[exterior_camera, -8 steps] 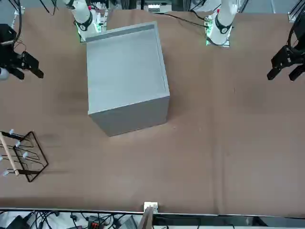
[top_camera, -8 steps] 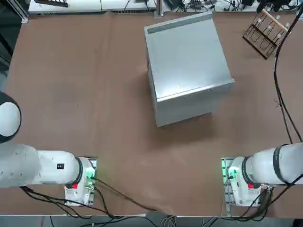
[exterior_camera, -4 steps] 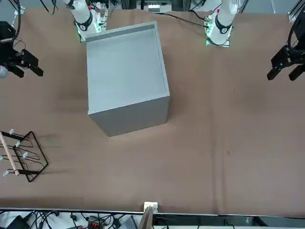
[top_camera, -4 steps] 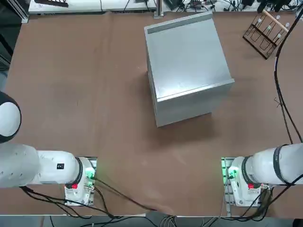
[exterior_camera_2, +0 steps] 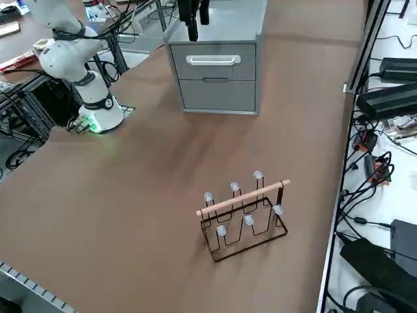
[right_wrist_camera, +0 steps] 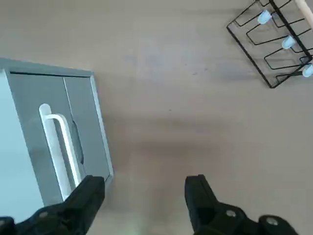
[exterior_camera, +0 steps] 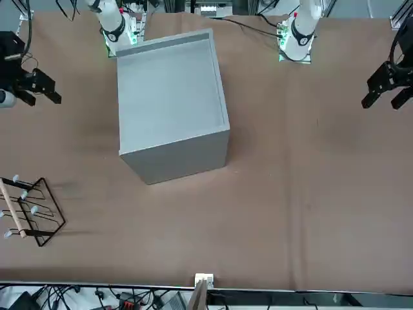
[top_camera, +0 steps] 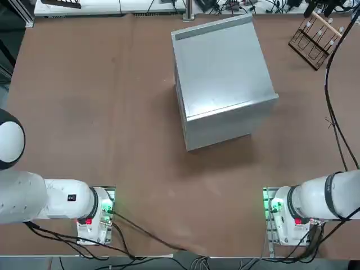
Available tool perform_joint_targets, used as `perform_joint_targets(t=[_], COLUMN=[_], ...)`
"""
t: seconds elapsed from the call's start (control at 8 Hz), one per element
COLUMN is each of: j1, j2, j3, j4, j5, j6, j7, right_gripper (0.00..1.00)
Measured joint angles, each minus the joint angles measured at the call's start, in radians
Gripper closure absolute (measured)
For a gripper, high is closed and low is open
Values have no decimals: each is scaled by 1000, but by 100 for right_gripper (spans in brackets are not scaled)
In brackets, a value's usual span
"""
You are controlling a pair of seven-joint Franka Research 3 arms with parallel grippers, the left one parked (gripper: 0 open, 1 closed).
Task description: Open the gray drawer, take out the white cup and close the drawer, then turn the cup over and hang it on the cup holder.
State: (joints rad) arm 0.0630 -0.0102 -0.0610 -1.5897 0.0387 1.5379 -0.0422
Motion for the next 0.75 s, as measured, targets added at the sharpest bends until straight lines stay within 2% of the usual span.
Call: perform_joint_targets(t=[0.38, 0.75], j1=[2, 3], j2=[2, -7], j3=[0, 0], j4=[-58, -181], j5=[71, 119], j6=[65, 161], j7=[6, 4], right_gripper=[0, 0])
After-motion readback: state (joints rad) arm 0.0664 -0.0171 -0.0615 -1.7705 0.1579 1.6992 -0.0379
